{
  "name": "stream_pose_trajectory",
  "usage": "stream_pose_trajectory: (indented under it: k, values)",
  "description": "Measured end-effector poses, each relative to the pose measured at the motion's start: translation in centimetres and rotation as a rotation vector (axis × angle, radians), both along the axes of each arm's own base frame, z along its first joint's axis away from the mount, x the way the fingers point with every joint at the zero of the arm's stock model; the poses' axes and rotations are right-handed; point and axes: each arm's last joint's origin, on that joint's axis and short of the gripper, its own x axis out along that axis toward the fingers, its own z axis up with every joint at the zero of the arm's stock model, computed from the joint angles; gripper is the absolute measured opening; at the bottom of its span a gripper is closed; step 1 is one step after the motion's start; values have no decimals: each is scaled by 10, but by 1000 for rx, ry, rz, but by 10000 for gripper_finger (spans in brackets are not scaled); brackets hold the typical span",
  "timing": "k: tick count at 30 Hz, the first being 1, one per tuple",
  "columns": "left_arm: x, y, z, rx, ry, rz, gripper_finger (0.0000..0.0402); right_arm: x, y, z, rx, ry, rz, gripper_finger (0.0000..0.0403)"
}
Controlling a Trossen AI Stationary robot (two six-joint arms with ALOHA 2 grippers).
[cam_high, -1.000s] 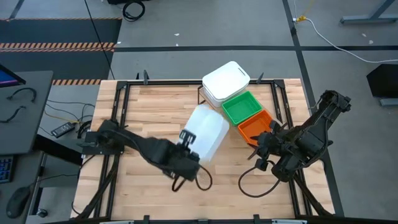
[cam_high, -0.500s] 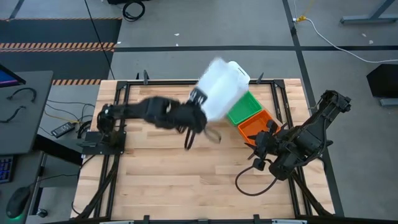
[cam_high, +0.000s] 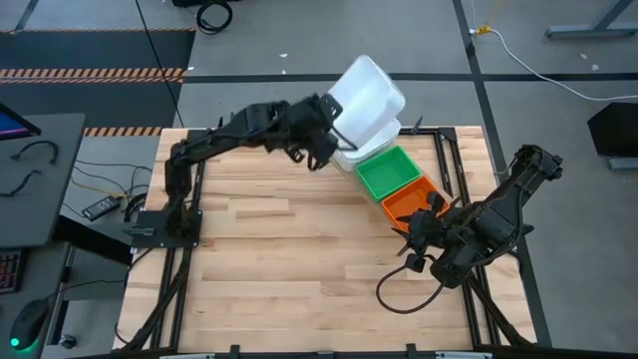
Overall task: Stack baskets on shelf by color
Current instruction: Stack the white bin on top of the white bin on the shelf
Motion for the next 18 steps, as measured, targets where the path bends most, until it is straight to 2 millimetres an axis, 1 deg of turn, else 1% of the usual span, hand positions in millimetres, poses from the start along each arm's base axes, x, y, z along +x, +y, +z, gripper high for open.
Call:
stream_pose_trajectory:
  k: [2, 5, 7, 9, 13, 18]
  values:
    - [1, 16, 2, -14, -42, 0, 1, 0, 0, 0, -10, -2, 0, 120]
    - [-4, 35, 0, -30, -33, 26, 1, 0, 0, 1, -29, -5, 5, 120]
    - [-4, 43, -3, -41, -29, 36, 1, 0, -1, 0, -34, -5, 5, 121]
    - [-3, 48, -6, -43, -20, 47, 1, 0, -1, 0, -37, -4, 7, 121]
    - [9, 48, -17, -52, -1, 10, 1, 0, -1, 1, -53, -2, 12, 121]
    - [26, 54, -42, -72, 66, 0, 1, 2, -3, 1, -70, -14, -1, 121]
